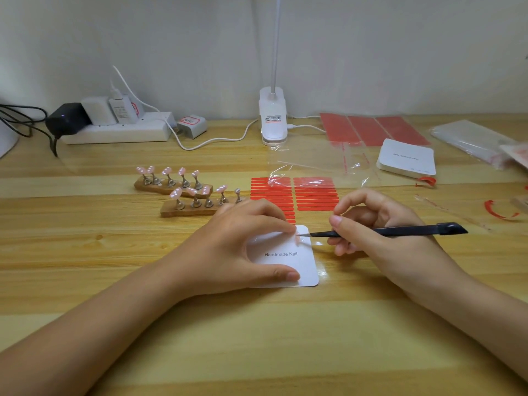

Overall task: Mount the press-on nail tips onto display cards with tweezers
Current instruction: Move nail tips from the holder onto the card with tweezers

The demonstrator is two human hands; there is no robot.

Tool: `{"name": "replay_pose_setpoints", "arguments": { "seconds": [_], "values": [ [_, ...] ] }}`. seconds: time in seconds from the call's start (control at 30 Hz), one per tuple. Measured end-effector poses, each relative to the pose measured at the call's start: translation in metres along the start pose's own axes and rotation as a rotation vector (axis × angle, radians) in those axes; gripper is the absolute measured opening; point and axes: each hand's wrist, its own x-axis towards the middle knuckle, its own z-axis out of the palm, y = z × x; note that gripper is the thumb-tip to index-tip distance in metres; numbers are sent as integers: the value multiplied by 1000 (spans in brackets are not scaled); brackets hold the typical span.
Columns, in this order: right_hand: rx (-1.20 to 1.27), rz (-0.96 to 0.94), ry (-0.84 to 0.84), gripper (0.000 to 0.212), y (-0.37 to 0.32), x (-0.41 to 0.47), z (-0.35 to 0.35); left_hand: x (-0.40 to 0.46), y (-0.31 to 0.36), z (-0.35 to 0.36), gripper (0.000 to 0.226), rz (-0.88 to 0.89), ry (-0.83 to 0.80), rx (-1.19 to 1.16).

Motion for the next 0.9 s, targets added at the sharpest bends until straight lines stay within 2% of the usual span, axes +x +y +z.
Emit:
{"name": "replay_pose_setpoints", "arguments": {
  "seconds": [0.6, 0.7, 0.77, 0.9],
  "values": [
    [-127, -71, 20, 15, 2, -7, -3, 0, -2, 1, 57, -9, -9, -13],
    [-88, -78, 72, 14, 0, -7, -2, -1, -1, 1, 57, -6, -14, -9],
    [-1, -81, 135, 6, -2, -6, -1, 0, -1, 1, 56, -3, -29, -9],
    [10, -45, 135, 43, -8, -8, 3, 1, -2, 0, 51, 3, -81, 9]
  ]
}}
